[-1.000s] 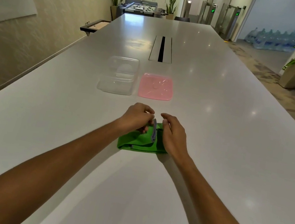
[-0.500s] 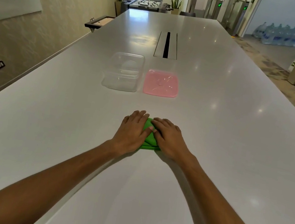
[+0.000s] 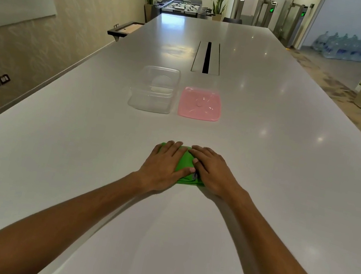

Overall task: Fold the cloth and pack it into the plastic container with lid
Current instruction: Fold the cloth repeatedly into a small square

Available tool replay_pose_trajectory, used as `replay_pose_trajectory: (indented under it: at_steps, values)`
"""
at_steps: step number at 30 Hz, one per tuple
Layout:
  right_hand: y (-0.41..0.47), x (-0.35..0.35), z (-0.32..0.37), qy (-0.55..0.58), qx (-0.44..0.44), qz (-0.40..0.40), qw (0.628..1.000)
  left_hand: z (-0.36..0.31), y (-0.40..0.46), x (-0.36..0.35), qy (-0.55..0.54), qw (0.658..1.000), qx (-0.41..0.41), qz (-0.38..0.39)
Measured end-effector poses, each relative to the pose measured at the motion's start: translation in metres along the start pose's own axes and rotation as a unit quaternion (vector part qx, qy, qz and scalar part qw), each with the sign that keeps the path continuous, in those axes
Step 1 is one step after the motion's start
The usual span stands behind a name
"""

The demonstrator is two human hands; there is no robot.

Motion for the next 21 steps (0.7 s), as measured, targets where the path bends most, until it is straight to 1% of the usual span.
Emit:
replay_pose_trajectory:
  at_steps: [3, 5, 7, 8, 11, 13, 18, 21]
  values:
    - [-0.007, 0.012, 0.006, 0.029, 0.031, -0.022, 0.999, 0.005, -0.003, 0.009, -0.088, 0.996, -0.013, -0.022]
    - [-0.013, 0.022, 0.009, 0.035, 0.044, -0.027, 0.998, 0.011, -0.007, 0.017, -0.163, 0.985, -0.020, -0.048]
    - [-0.018, 0.027, 0.010, 0.002, 0.057, -0.012, 0.998, 0.021, -0.013, 0.023, -0.218, 0.974, -0.029, -0.064]
    - [-0.020, 0.028, 0.009, -0.027, 0.068, 0.001, 0.997, 0.027, -0.016, 0.024, -0.225, 0.971, -0.037, -0.071]
    - [-0.022, 0.020, -0.001, -0.109, 0.084, 0.040, 0.990, 0.041, -0.022, 0.029, -0.190, 0.975, -0.062, -0.095]
    - [-0.023, 0.018, -0.004, -0.144, 0.104, 0.039, 0.983, 0.043, -0.027, 0.030, -0.153, 0.980, -0.078, -0.101]
    - [-0.025, 0.018, 0.004, -0.200, 0.148, 0.032, 0.968, 0.042, -0.033, 0.022, -0.104, 0.987, -0.104, -0.071]
    - [-0.026, 0.018, 0.006, -0.206, 0.148, 0.039, 0.966, 0.043, -0.035, 0.020, -0.074, 0.988, -0.119, -0.060]
Point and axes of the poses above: each hand's wrist, its own y-axis towards the middle knuckle, its own x-axis out of the back of the hand, z = x × y, the point moved 8 cm from there along y, towards the middle knuckle, and after that the axes turned 7 degrees about y, right-handed, at the moved point
